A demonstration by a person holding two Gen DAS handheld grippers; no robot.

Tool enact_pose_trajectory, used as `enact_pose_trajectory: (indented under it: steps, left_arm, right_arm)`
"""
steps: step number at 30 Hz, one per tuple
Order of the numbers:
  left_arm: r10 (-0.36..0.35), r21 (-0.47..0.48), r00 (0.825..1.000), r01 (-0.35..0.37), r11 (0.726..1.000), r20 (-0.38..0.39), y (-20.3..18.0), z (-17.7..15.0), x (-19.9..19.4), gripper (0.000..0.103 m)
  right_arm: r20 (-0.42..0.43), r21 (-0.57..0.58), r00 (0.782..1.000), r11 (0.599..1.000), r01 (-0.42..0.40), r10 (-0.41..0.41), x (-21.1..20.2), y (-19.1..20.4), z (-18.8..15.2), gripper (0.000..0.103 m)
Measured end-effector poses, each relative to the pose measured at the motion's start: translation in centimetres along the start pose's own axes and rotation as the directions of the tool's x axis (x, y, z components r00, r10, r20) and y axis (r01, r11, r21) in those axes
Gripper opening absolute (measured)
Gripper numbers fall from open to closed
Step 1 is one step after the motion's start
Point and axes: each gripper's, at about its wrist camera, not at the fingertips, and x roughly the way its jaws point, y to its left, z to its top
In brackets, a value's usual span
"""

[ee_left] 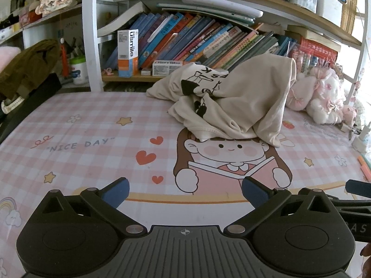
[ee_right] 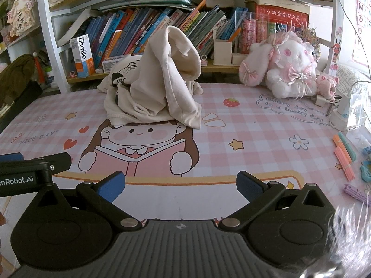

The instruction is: Fold clothes

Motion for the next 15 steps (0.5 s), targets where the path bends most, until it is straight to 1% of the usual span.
enact_pose_trajectory:
  steps: [15]
  left_arm:
    - [-0.003, -0.001, 1.0, 0.003, 1.0, -0.009, 0.08, -0.11, 0.13, 0.103]
  right_arm:
    - [-0.007, -0.003, 1.0, 1.0, -0.003, 0.003, 0.01, 0.22, -0.05, 0.103]
